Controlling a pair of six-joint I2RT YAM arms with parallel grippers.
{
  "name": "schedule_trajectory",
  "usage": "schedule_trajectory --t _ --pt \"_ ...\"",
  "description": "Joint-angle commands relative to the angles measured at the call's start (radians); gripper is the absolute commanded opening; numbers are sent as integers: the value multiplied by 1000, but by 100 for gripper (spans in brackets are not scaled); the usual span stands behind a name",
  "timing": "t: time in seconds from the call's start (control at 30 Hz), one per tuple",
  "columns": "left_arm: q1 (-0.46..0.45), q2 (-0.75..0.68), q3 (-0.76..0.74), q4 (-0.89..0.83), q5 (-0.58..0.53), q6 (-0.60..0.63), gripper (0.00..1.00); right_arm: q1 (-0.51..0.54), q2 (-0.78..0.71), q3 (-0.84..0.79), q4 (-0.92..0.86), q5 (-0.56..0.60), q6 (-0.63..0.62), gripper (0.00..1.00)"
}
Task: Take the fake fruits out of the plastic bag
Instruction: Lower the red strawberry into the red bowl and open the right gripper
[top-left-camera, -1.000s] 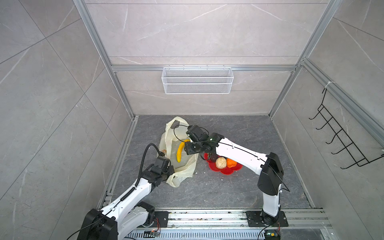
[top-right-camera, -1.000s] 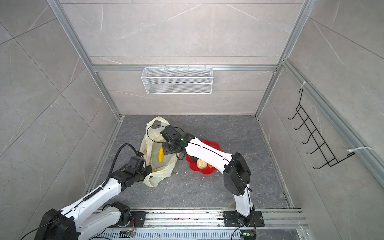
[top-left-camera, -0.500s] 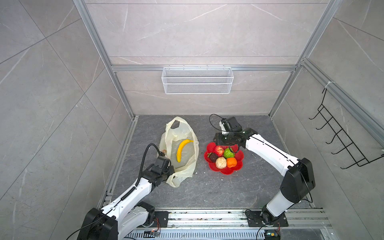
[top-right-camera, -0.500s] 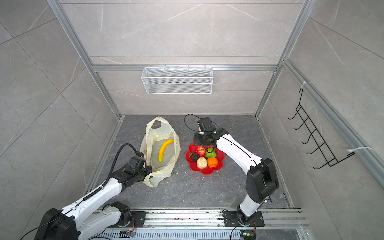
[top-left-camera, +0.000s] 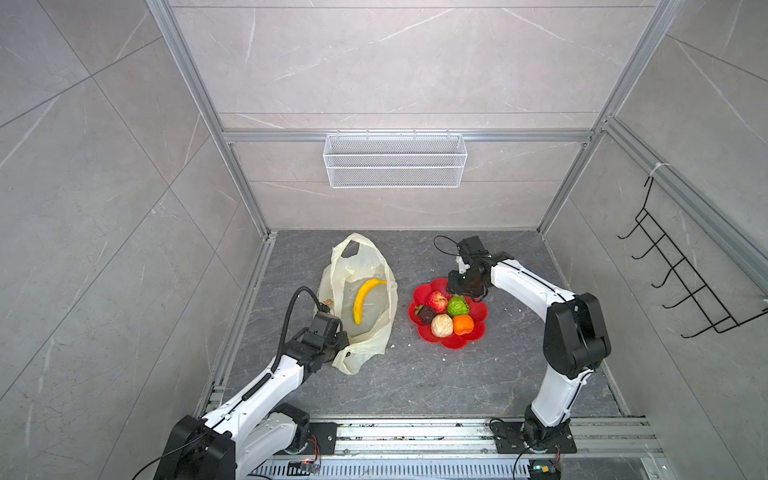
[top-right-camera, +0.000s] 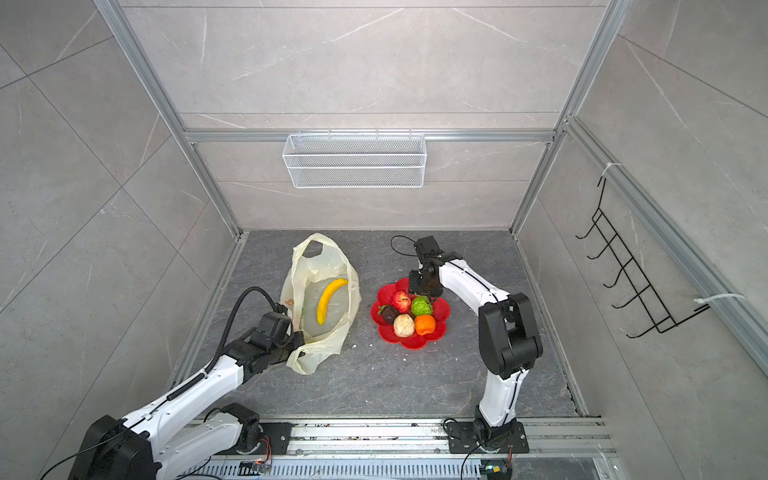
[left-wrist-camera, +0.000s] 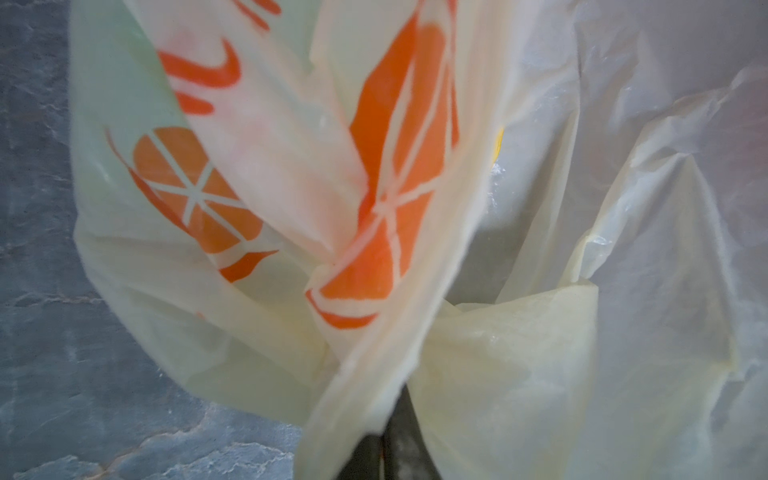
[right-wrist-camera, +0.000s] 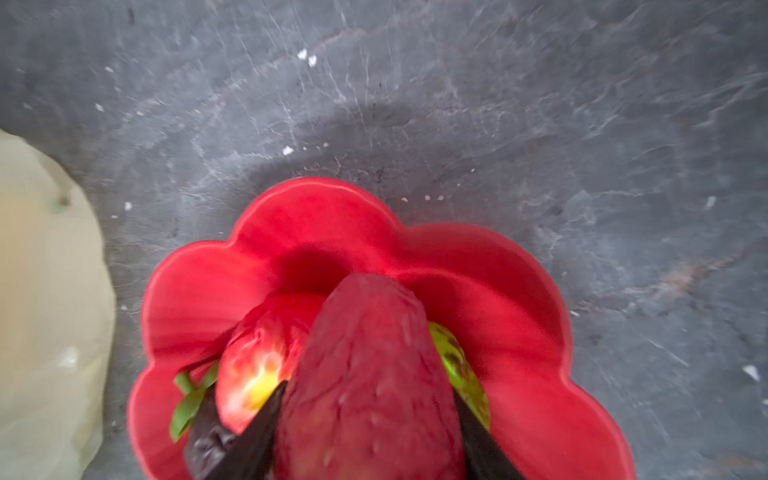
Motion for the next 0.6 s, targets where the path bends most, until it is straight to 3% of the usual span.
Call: schedule_trajectory --t 0.0,0.57 --pt "-7 4 17 7 -15 6 0 4 34 52 -21 28 -27 54" --pt "-11 16 22 10 -19 8 0 5 159 151 -50 35 -58 56"
